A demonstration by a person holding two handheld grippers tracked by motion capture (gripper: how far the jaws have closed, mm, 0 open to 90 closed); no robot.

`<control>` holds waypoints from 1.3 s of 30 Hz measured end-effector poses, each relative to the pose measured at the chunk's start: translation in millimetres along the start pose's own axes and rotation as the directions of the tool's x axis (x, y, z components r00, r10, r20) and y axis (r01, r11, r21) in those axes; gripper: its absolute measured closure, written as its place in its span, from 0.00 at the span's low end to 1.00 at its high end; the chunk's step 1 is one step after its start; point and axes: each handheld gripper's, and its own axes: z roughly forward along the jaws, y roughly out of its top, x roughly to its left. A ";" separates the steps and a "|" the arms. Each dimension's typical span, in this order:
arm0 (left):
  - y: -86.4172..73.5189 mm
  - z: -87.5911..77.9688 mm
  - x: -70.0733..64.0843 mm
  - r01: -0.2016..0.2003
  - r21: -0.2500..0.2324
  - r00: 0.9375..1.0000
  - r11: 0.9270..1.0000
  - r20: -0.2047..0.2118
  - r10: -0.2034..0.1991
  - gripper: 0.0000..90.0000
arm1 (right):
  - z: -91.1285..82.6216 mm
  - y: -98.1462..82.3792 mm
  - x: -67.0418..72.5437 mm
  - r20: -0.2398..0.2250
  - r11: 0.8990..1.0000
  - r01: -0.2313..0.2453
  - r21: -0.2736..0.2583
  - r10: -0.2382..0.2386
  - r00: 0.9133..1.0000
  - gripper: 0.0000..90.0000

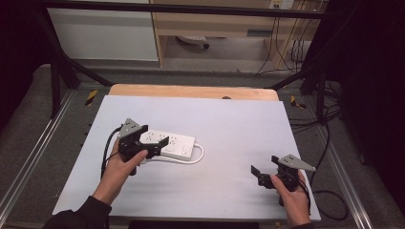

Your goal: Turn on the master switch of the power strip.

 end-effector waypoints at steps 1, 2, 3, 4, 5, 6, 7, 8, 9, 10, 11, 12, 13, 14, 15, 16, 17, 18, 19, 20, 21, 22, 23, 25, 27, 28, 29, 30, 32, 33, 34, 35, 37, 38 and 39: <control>0.3 1.2 -0.5 -0.004 0.004 1.000 1.000 0.002 0.004 0.06 | -0.1 0.0 -0.1 0.000 1.000 0.000 -0.001 0.000 1.000 0.05; 0.3 1.2 -0.5 -0.004 0.004 1.000 1.000 0.002 0.004 0.06 | -0.1 0.0 -0.1 0.000 1.000 0.000 -0.001 0.000 1.000 0.05; 0.8 4.0 -1.9 -0.007 0.005 1.000 1.000 0.005 0.007 0.06 | -0.3 0.1 -0.2 -0.001 1.000 -0.002 0.000 0.002 1.000 0.05; 0.8 4.0 -1.9 -0.007 0.005 1.000 1.000 0.005 0.007 0.06 | -0.3 0.1 -0.2 -0.001 1.000 -0.001 0.000 0.001 1.000 0.05; 1.1 6.3 -3.3 -0.011 0.010 1.000 1.000 0.007 0.011 0.06 | -0.4 0.2 -0.3 -0.002 1.000 -0.001 0.000 0.001 1.000 0.05; 1.3 7.6 -3.9 -0.010 0.009 1.000 1.000 0.010 0.010 0.06 | -0.5 0.2 -0.3 -0.002 1.000 -0.002 -0.001 0.002 1.000 0.05; 1.4 8.8 -4.2 -0.013 0.011 1.000 1.000 0.009 0.013 0.06 | -0.5 0.2 -0.4 -0.002 1.000 -0.002 -0.001 0.002 1.000 0.05; 1.4 8.8 -4.2 -0.013 0.011 1.000 1.000 0.009 0.013 0.06 | -0.5 0.2 -0.4 -0.002 1.000 -0.002 -0.002 0.002 1.000 0.05; 1.6 11.0 -5.1 -0.014 0.015 1.000 1.000 0.012 0.014 0.06 | -0.6 0.2 -0.5 -0.002 1.000 -0.002 -0.002 0.002 1.000 0.05; 1.6 12.1 -5.5 -0.014 0.015 1.000 1.000 0.013 0.014 0.06 | -0.6 0.2 -0.7 -0.003 1.000 -0.001 -0.003 0.001 1.000 0.05; 1.7 13.0 -5.8 -0.016 0.019 1.000 1.000 0.014 0.016 0.06 | -0.6 0.2 -0.8 -0.003 1.000 -0.001 -0.003 0.001 1.000 0.05; 1.7 13.0 -5.8 -0.016 0.019 1.000 1.000 0.014 0.016 0.06 | -0.6 0.2 -0.9 -0.004 1.000 -0.001 -0.003 0.001 1.000 0.05; 1.7 15.1 -6.5 -0.018 0.022 1.000 1.000 0.015 0.018 0.06 | -0.7 0.2 -0.9 -0.004 1.000 -0.004 -0.001 0.004 1.000 0.05; 1.7 15.8 -6.7 -0.019 0.022 1.000 1.000 0.015 0.019 0.06 | -0.8 0.2 -1.0 -0.004 1.000 -0.005 -0.001 0.005 1.000 0.05; 1.8 16.7 -6.9 -0.020 0.023 1.000 1.000 0.016 0.019 0.06 | -0.8 0.2 -1.1 -0.004 1.000 -0.005 -0.002 0.005 1.000 0.05; 1.8 17.5 -7.1 -0.022 0.025 1.000 0.999 0.016 0.021 0.06 | -0.8 0.2 -1.1 -0.004 1.000 -0.005 -0.002 0.005 1.000 0.04; 1.7 18.2 -7.2 -0.022 0.027 1.000 0.999 0.016 0.021 0.06 | -0.8 0.2 -1.1 -0.004 1.000 -0.006 -0.001 0.006 1.000 0.04; 1.6 19.2 -7.4 -0.021 0.028 1.000 0.999 0.016 0.021 0.06 | -0.9 0.2 -1.1 -0.004 1.000 -0.006 -0.001 0.006 1.000 0.04; 1.5 20.1 -7.5 -0.022 0.029 1.000 0.999 0.016 0.022 0.06 | -0.9 0.2 -1.1 -0.003 1.000 -0.006 -0.002 0.006 1.000 0.04; 1.5 20.8 -7.7 -0.022 0.030 1.000 0.999 0.015 0.021 0.06 | -0.9 0.1 -1.3 -0.002 1.000 -0.005 -0.002 0.005 1.000 0.04; 1.6 21.6 -7.9 -0.024 0.032 1.000 0.999 0.014 0.024 0.06 | -0.7 0.1 -1.5 -0.001 1.000 -0.004 -0.004 0.004 1.000 0.04; 1.6 22.3 -8.2 -0.026 0.033 1.000 0.999 0.015 0.025 0.06 | -0.7 0.0 -1.5 0.000 1.000 -0.004 -0.004 0.004 1.000 0.04; 1.7 23.3 -8.3 -0.025 0.033 1.000 0.999 0.016 0.024 0.06 | -0.7 0.1 -1.6 0.000 1.000 -0.004 -0.004 0.004 1.000 0.04; 1.9 24.7 -8.5 -0.030 0.032 0.999 0.999 0.019 0.030 0.06 | -0.9 0.1 -1.7 -0.001 1.000 -0.004 -0.004 0.004 1.000 0.04; 2.5 26.3 -8.3 -0.038 0.030 0.999 0.999 0.020 0.038 0.07 | -0.9 0.1 -1.7 -0.001 1.000 -0.006 -0.004 0.006 1.000 0.04; 3.0 27.2 -8.0 -0.038 0.029 0.999 0.999 0.019 0.037 0.07 | -0.8 0.0 -1.8 -0.001 1.000 -0.006 -0.005 0.006 1.000 0.04; 3.5 28.1 -7.8 -0.036 0.029 0.999 0.999 0.019 0.036 0.07 | -0.8 0.0 -1.9 -0.001 1.000 -0.006 -0.005 0.006 1.000 0.04; 4.0 29.1 -7.6 -0.037 0.029 0.999 0.999 0.018 0.036 0.07 | -0.8 0.0 -1.9 -0.001 1.000 -0.007 -0.004 0.007 1.000 0.04; 4.7 31.3 -7.6 -0.036 0.033 0.999 0.999 0.017 0.035 0.07 | -0.7 0.0 -2.1 -0.002 1.000 -0.007 -0.005 0.007 1.000 0.04; 4.9 32.5 -7.7 -0.036 0.034 0.999 0.999 0.017 0.036 0.07 | -0.7 0.0 -2.2 -0.002 1.000 -0.007 -0.005 0.007 1.000 0.04; 5.1 33.5 -7.8 -0.036 0.036 0.999 0.999 0.017 0.036 0.07 | -0.8 0.0 -2.3 -0.002 1.000 -0.007 -0.005 0.007 1.000 0.04; 5.4 34.5 -7.7 -0.039 0.039 0.999 0.999 0.016 0.038 0.07 | -0.8 0.0 -2.4 -0.002 1.000 -0.008 -0.006 0.008 1.000 0.04; 5.7 36.6 -7.8 -0.040 0.043 0.999 0.998 0.016 0.039 0.07 | -1.0 0.0 -2.4 -0.003 1.000 -0.009 -0.005 0.009 1.000 0.04; 5.7 36.6 -7.8 -0.040 0.043 0.999 0.998 0.016 0.039 0.07 | -1.1 0.0 -2.6 -0.004 1.000 -0.008 -0.004 0.008 1.000 0.04; 5.7 38.5 -7.6 -0.038 0.047 0.999 0.998 0.016 0.038 0.07 | -1.2 0.0 -2.8 -0.003 1.000 -0.006 -0.004 0.006 1.000 0.04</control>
